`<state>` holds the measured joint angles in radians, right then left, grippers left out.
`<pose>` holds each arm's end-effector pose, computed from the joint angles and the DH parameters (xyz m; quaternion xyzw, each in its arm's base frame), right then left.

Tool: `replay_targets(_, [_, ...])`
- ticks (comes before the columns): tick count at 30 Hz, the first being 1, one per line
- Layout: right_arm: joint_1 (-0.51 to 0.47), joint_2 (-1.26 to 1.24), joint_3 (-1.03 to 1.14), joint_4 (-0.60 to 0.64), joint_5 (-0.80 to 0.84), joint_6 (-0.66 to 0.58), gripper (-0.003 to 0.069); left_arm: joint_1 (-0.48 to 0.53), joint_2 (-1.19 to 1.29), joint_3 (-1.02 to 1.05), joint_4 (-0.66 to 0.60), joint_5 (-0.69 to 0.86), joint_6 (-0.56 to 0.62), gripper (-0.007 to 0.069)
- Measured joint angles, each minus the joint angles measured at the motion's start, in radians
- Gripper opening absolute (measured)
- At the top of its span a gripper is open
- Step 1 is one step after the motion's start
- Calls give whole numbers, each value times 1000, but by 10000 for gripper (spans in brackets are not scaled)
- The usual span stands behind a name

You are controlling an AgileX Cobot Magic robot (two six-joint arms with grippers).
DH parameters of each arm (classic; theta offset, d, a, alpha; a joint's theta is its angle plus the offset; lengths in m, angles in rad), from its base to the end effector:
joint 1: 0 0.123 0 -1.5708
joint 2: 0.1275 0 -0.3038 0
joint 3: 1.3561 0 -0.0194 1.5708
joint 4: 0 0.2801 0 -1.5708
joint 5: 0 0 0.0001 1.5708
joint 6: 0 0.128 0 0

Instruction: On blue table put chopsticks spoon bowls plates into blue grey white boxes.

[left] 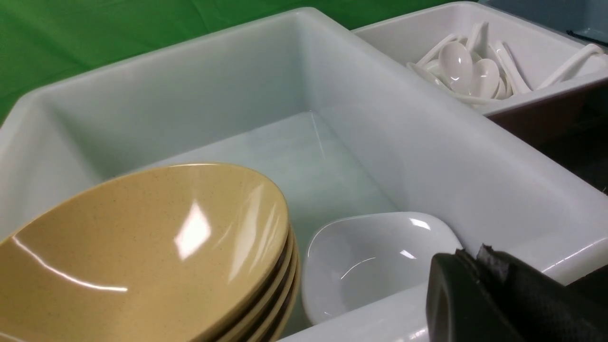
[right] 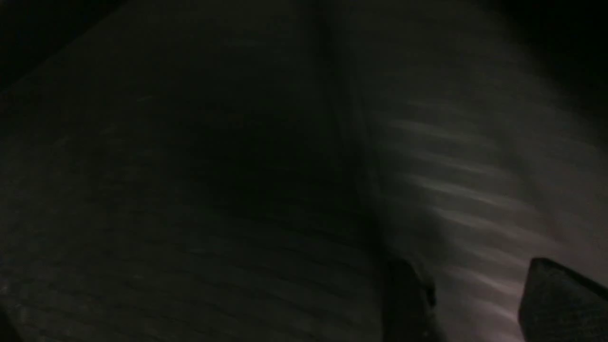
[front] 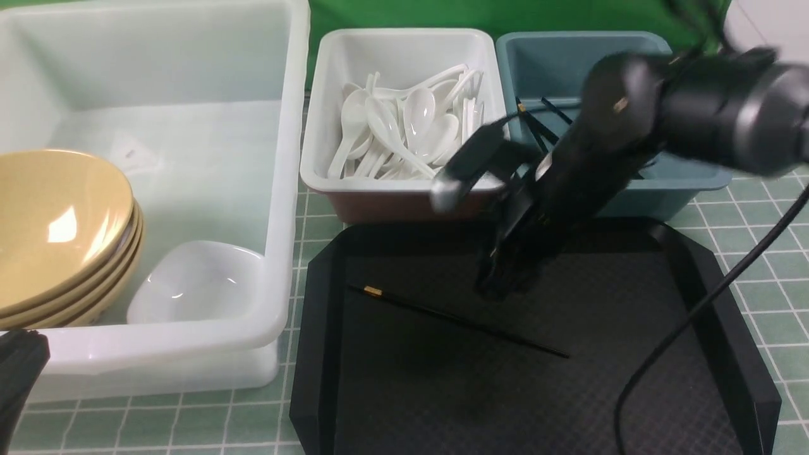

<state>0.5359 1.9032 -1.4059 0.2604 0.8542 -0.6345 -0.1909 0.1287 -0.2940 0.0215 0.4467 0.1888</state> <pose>0.3650 0.2457 0.1823 -0.4835 0.8552 0.1022 0.1566 0.0965 -0.0174 0.2640 0.1502 0.7576 0.0091 0.6352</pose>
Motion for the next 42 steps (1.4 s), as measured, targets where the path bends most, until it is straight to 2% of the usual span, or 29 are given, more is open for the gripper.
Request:
replay_targets(5, [98,55,3,-12,-182,-4,362,0,0,0,0,0,0,4])
replay_targets(8, [127,100,3,-14,-259,-19,362,0,0,0,-1,0,0,4])
replay_targets(11, [143,153,-1,-8,-316,-53,332,0,0,0,-1,0,0,4])
replay_targets(14, [144,162,-8,4,-310,-49,225,0,0,0,-3,0,0,4])
replay_targets(16, [146,157,-9,8,-289,-27,106,0,0,0,-3,0,0,4])
replay_targets(18, [145,138,-7,-3,-250,-16,76,0,0,0,-3,1,0,4])
replay_targets(22, [141,30,11,-40,-175,-15,76,0,0,0,-4,1,0,4])
replay_targets(24, [125,-60,11,-47,-212,-16,76,0,0,0,-4,1,0,4])
replay_targets(26, [93,-151,10,-48,-296,-16,76,0,0,0,-3,0,0,4])
replay_targets(30, [-18,-266,6,-49,-568,-16,76,0,0,0,-3,0,0,4])
replay_targets(33, [-106,-262,5,-49,-778,7,76,0,0,0,-2,1,0,4])
replay_targets(36, [-195,-185,4,-47,-946,101,81,0,0,0,-1,1,0,4])
replay_targets(39, [-236,-119,2,-46,-965,179,111,0,0,0,0,0,0,4])
replay_targets(42, [-289,-27,-9,-45,-845,276,234,0,0,0,0,-2,0,4])
